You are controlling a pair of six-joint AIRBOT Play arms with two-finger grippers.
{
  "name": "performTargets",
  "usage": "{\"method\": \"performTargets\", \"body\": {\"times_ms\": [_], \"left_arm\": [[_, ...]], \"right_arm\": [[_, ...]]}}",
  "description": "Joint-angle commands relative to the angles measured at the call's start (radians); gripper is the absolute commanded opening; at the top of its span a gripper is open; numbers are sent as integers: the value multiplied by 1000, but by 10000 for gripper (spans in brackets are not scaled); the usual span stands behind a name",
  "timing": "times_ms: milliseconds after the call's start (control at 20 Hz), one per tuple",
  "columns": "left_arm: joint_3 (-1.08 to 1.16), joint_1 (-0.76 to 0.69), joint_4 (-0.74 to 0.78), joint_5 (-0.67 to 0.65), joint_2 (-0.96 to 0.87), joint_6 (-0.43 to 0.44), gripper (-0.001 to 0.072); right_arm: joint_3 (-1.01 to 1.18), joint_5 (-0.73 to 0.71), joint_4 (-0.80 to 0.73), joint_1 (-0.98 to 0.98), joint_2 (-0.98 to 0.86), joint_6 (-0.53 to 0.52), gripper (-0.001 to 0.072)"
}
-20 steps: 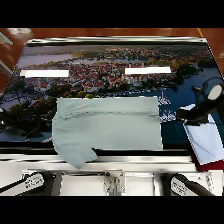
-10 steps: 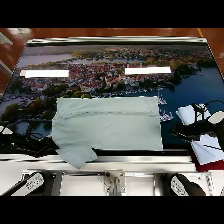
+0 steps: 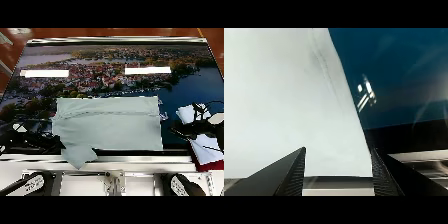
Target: Fold the shirts.
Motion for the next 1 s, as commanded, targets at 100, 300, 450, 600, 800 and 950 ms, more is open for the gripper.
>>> {"method": "performTargets", "body": {"times_ms": [100,300,450,600,800,950], "left_arm": [[10,-27,-43,-42,-24,40,39],[34,0,-44,-121,14,64,39],[44,14,-43,-130,77,63,39],[46,14,-51,-130,122,60,39],[46,14,-70,-130,129,60,39],[46,14,-69,-145,129,68,39]], "right_arm": [[-1,34,-139,-1,1,-24,521],[-88,95,-95,-48,1,-76,581],[-157,4,31,-51,-10,-87,666],[-186,-6,51,-16,-77,-82,664],[-194,-19,98,55,-162,-83,663],[-194,-60,111,108,-202,-57,653]]}}
